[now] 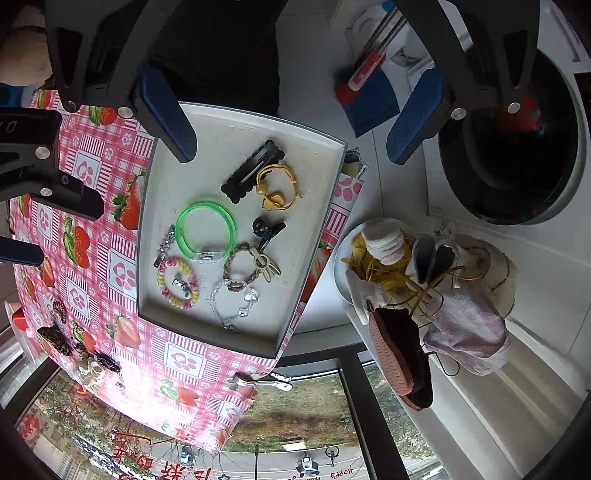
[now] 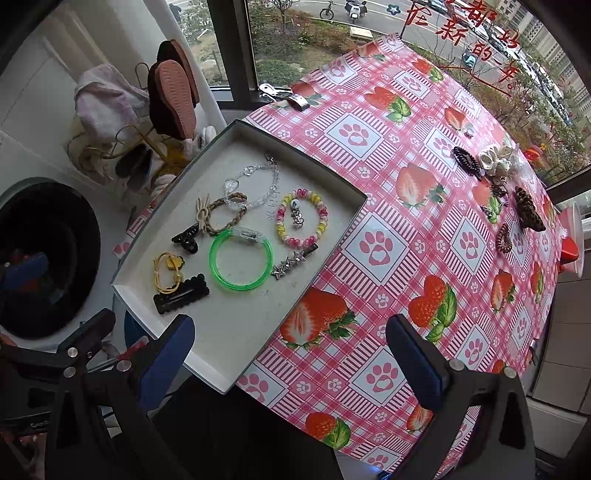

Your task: Organize jewelry

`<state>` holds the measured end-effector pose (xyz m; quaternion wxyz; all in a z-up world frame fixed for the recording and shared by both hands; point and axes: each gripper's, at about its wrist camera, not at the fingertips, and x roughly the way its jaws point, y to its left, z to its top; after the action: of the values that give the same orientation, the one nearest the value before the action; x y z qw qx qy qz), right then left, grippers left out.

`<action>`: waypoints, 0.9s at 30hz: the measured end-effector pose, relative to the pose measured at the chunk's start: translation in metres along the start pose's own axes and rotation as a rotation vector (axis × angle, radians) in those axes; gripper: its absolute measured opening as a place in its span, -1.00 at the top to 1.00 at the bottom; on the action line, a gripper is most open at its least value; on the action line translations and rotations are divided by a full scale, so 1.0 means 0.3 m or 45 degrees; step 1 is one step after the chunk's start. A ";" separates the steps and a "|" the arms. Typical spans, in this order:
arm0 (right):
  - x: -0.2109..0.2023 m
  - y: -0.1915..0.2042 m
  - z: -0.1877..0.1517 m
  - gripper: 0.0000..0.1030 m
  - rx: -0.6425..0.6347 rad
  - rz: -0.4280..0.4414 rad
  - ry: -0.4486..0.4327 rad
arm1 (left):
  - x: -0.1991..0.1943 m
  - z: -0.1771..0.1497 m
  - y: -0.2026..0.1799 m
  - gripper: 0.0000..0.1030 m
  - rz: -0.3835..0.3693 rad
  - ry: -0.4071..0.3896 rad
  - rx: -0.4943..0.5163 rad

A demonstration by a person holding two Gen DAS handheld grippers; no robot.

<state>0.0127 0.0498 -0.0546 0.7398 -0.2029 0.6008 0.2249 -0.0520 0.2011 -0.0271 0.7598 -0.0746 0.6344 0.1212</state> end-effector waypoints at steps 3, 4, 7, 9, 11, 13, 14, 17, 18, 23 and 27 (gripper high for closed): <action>0.001 0.001 -0.002 -0.99 -0.003 0.000 0.005 | 0.001 -0.002 0.000 -1.00 0.000 0.001 -0.002; 0.001 0.001 -0.003 -0.99 -0.003 0.000 0.006 | 0.001 -0.003 0.000 -1.00 -0.001 0.002 -0.003; 0.001 0.001 -0.004 -0.99 -0.002 0.000 0.005 | 0.002 -0.002 0.000 -1.00 0.001 0.001 0.002; 0.001 0.001 -0.003 -0.99 -0.006 0.000 0.005 | 0.002 -0.005 -0.002 -1.00 0.003 0.000 0.003; 0.001 0.000 -0.003 -0.99 -0.008 0.001 0.005 | 0.002 -0.006 -0.004 -1.00 0.004 0.000 0.002; 0.001 0.000 -0.005 -0.99 -0.009 0.000 0.005 | 0.003 -0.006 -0.004 -1.00 0.004 0.001 0.002; 0.001 0.001 -0.003 -0.99 -0.008 0.000 0.005 | 0.002 -0.005 -0.005 -1.00 0.004 0.000 0.001; 0.001 0.001 -0.003 -0.99 -0.007 0.000 0.005 | 0.003 -0.004 -0.004 -1.00 0.004 0.001 0.001; 0.002 0.001 -0.003 -0.99 -0.007 0.000 0.006 | 0.003 -0.004 -0.004 -1.00 0.004 0.001 0.001; 0.002 0.001 -0.003 -0.99 -0.013 0.000 0.005 | 0.003 -0.003 -0.003 -1.00 0.004 0.000 -0.001; 0.003 0.002 -0.002 -0.99 -0.014 0.000 0.005 | 0.005 -0.002 -0.003 -1.00 0.004 0.001 0.000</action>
<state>0.0120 0.0500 -0.0555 0.7374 -0.2072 0.6012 0.2277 -0.0520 0.2004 -0.0287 0.7595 -0.0737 0.6347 0.1224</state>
